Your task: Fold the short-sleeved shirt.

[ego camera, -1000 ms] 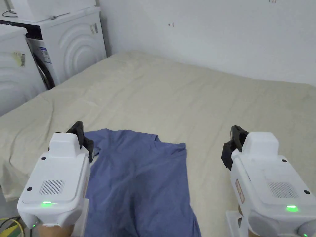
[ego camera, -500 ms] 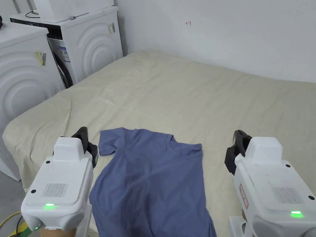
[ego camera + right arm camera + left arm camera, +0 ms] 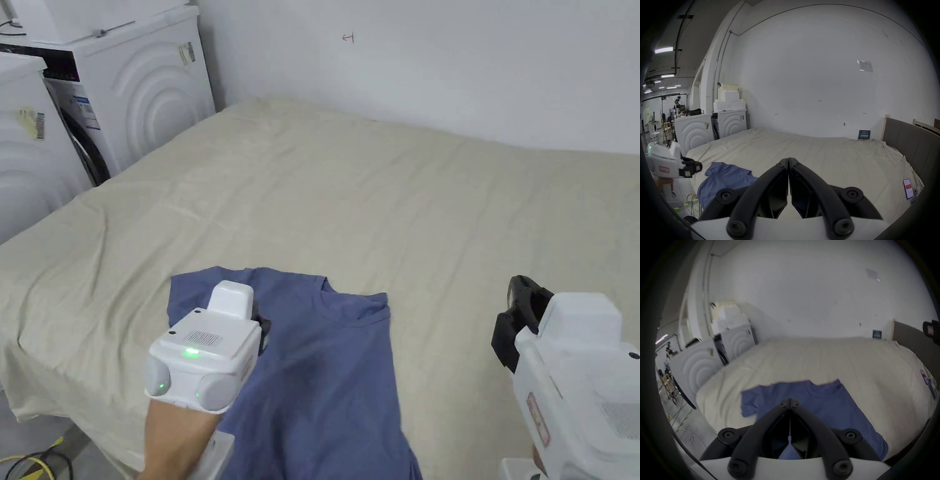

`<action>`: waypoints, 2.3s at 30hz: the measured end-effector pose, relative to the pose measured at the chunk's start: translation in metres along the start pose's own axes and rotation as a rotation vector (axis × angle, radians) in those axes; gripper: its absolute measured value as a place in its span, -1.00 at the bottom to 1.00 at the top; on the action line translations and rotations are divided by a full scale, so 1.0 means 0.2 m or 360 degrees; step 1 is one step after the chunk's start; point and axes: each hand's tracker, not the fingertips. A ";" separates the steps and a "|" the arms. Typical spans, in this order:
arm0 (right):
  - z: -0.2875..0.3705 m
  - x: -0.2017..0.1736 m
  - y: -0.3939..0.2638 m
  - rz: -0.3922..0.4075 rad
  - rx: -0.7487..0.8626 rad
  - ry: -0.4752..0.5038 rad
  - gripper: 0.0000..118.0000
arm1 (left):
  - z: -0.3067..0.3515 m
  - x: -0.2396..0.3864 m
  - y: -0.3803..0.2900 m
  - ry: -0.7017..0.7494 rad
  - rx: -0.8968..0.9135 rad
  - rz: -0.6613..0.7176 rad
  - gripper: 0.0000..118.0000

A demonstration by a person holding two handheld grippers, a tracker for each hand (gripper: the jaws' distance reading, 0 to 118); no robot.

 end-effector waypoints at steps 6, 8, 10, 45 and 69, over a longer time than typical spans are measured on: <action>-0.01 0.09 -0.06 0.0007 -0.0058 -0.0071 -1.00 | -0.33 0.09 -0.06 -0.0071 -0.0389 0.0061 0.26; -0.01 0.13 -0.08 0.0006 -0.0078 -0.0097 -1.00 | -0.41 0.10 -0.09 -0.0035 -0.0452 0.0123 0.70; -0.01 0.16 -0.10 0.0006 -0.0101 -0.0123 -1.00 | -0.45 0.11 -0.11 -0.0066 -0.0498 0.0132 0.77; 0.35 0.48 -0.06 -0.0083 -0.0058 -0.0348 -1.00 | -0.11 0.19 0.31 -0.0905 -0.0248 0.0684 -1.00; 0.83 0.87 0.07 -0.0050 0.0116 -0.0766 -1.00 | 0.26 1.49 1.20 -0.1488 0.0103 -0.0132 -1.00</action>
